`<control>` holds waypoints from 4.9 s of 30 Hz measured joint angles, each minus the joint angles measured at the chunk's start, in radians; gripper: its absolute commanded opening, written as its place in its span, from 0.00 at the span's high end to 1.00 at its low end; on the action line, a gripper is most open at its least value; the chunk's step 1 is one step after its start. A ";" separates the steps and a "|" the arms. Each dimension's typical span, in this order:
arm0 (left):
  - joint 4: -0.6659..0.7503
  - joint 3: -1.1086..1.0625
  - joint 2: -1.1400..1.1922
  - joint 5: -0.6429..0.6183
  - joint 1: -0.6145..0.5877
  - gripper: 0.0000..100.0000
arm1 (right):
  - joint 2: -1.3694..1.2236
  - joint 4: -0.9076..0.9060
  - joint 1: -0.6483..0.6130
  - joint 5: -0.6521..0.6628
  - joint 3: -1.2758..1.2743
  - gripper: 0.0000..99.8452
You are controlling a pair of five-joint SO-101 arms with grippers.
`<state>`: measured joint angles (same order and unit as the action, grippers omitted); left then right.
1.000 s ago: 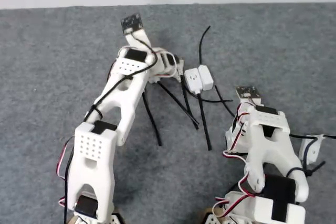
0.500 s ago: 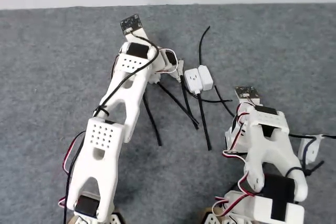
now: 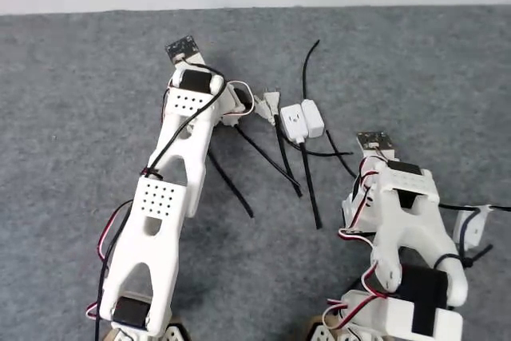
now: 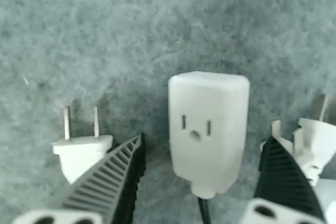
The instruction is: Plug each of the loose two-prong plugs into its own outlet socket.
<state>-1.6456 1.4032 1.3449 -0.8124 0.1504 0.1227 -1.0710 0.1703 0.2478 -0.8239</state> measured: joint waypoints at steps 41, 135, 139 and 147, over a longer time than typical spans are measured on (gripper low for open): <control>-0.077 -0.551 -0.457 0.048 -0.014 0.99 | 0.000 0.000 0.000 0.000 0.000 0.99; 0.778 -2.499 -1.818 0.485 0.120 0.72 | 0.000 0.000 0.000 0.000 0.000 0.99; 0.783 -2.499 -1.818 0.477 0.084 0.72 | 0.000 0.000 0.000 0.000 0.000 0.99; 0.783 -2.498 -1.769 0.442 0.081 0.84 | 0.000 0.000 0.000 0.000 0.000 0.99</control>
<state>-0.8631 -1.0948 -0.4242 -0.3705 0.2317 0.1227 -1.0710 0.1703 0.2478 -0.8239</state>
